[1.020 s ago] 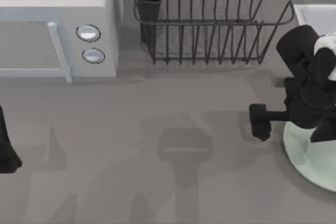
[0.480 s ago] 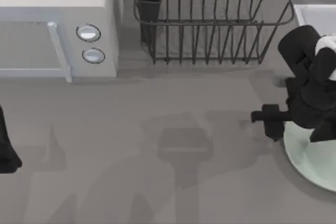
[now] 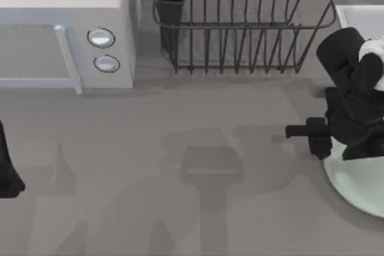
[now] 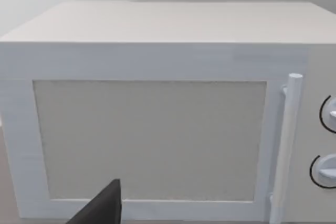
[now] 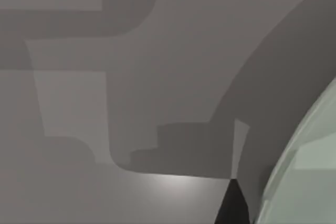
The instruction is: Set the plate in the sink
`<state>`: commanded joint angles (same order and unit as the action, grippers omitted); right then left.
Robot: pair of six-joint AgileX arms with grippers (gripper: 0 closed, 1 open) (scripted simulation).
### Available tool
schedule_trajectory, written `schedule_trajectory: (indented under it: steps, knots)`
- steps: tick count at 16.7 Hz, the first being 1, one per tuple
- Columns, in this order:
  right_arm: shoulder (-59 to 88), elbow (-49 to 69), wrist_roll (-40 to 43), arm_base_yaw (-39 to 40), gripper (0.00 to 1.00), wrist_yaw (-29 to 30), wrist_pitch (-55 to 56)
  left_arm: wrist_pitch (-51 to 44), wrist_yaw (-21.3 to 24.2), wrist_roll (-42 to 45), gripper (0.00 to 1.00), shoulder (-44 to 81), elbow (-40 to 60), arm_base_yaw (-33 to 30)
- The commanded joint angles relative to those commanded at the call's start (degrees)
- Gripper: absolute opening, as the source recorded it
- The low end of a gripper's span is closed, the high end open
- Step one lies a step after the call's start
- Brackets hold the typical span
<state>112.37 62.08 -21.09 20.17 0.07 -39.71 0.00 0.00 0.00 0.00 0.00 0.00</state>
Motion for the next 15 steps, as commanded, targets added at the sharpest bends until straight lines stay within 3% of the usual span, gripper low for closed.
schedule_trajectory:
  steps: [9, 15]
  knots:
    - [-3.8, 3.5, 0.1, -0.6, 0.0, 0.3, -2.0, 0.0, 0.0, 0.0, 1.0, 0.0, 0.0, 0.0]
    - [-3.0, 23.6, 0.0, -0.6, 0.0, 0.3, -22.4, 0.0, 0.0, 0.0, 1.0, 0.0, 0.0, 0.0]
